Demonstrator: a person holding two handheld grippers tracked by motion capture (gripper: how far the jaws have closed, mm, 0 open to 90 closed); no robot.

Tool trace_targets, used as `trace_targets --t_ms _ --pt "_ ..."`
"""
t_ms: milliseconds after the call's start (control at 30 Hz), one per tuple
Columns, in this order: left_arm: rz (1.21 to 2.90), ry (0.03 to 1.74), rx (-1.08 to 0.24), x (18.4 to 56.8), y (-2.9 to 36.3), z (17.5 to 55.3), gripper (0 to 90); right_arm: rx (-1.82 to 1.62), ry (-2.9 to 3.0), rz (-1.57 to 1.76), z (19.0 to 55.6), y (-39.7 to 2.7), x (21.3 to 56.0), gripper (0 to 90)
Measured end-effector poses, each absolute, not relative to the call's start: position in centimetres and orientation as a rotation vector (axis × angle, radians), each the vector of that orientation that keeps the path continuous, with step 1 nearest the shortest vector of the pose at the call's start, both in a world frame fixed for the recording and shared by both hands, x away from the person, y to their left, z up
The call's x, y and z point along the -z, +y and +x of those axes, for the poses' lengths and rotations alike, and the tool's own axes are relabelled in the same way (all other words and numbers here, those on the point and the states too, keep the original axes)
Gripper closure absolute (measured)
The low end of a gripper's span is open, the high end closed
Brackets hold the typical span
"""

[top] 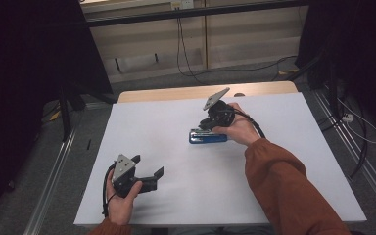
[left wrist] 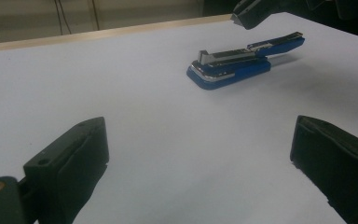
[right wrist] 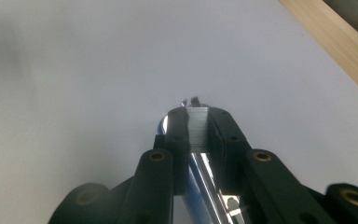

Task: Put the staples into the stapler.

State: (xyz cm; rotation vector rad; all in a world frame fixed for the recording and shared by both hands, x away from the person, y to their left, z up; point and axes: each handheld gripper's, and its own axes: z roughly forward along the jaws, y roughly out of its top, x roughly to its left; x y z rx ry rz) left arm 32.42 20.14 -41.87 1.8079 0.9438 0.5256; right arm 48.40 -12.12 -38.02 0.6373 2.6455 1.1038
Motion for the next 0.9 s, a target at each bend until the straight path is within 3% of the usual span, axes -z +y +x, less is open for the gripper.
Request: trace_targets --t_ms 900 --pt "1.818 0.937 -0.508 41.9 20.0 32.5 4.6 -1.058 2.751 0.481 51.1 -11.3 39.7 79.1"
